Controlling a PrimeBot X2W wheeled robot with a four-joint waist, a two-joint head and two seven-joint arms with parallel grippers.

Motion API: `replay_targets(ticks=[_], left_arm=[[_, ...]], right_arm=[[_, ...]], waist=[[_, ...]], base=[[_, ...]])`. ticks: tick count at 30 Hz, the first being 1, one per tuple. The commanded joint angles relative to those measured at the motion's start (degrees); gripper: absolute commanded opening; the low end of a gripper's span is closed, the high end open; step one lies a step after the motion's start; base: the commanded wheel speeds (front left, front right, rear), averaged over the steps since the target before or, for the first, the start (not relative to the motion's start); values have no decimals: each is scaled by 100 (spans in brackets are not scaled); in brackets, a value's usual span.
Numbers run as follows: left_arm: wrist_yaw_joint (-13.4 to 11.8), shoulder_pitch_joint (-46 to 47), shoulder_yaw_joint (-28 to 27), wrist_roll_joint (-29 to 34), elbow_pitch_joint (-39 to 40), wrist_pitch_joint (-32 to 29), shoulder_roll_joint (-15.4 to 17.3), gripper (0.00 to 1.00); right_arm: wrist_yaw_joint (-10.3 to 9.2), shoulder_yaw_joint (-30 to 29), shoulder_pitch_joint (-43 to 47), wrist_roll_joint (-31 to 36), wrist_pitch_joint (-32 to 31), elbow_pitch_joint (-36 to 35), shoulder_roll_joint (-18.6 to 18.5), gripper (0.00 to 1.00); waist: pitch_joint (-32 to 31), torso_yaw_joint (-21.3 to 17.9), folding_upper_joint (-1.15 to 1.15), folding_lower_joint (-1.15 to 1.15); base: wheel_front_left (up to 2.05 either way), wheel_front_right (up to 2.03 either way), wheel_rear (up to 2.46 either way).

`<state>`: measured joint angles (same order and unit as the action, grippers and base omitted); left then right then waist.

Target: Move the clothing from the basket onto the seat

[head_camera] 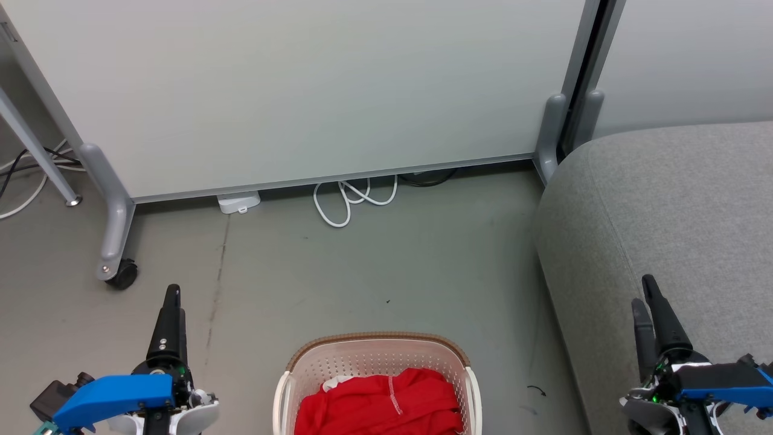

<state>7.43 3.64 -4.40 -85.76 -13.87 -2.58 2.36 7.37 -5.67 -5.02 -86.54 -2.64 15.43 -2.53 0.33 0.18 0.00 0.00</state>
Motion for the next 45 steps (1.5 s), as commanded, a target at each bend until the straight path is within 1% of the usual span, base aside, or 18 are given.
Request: replay_targets(ticks=[1, 9, 22, 33, 38, 45], left_arm=[[1, 139, 51, 212, 145, 60, 39, 100], [-46, 167, 192, 1115, 276, 257, 43, 100], [-322, 190, 583, 2736, 438, 544, 48, 100], [-492, 212, 890, 4055, 339, 757, 52, 100], [-562, 226, 1021, 4574, 289, 847, 60, 100], [-658, 244, 1201, 5148, 252, 965, 82, 100]], right_arm=[[5, 17, -21, 201, 65, -132, -24, 100], [6, 36, 8, 994, 261, -260, -27, 100], [8, 166, 68, 2419, 551, -472, -31, 100], [9, 264, 131, 3645, 761, -460, -34, 100], [10, 309, 174, 4103, 855, -442, -36, 100], [11, 315, 198, 4669, 973, -415, -37, 100]], waist=[[1, 3, 0, 0], [4, 15, 0, 0], [12, 38, 0, 0], [12, 58, 0, 0], [15, 67, 0, 0], [13, 90, 0, 0]], base=[[0, 0, 0], [0, 0, 0], [0, 0, 0], [0, 0, 0], [0, 0, 0], [0, 0, 0]])
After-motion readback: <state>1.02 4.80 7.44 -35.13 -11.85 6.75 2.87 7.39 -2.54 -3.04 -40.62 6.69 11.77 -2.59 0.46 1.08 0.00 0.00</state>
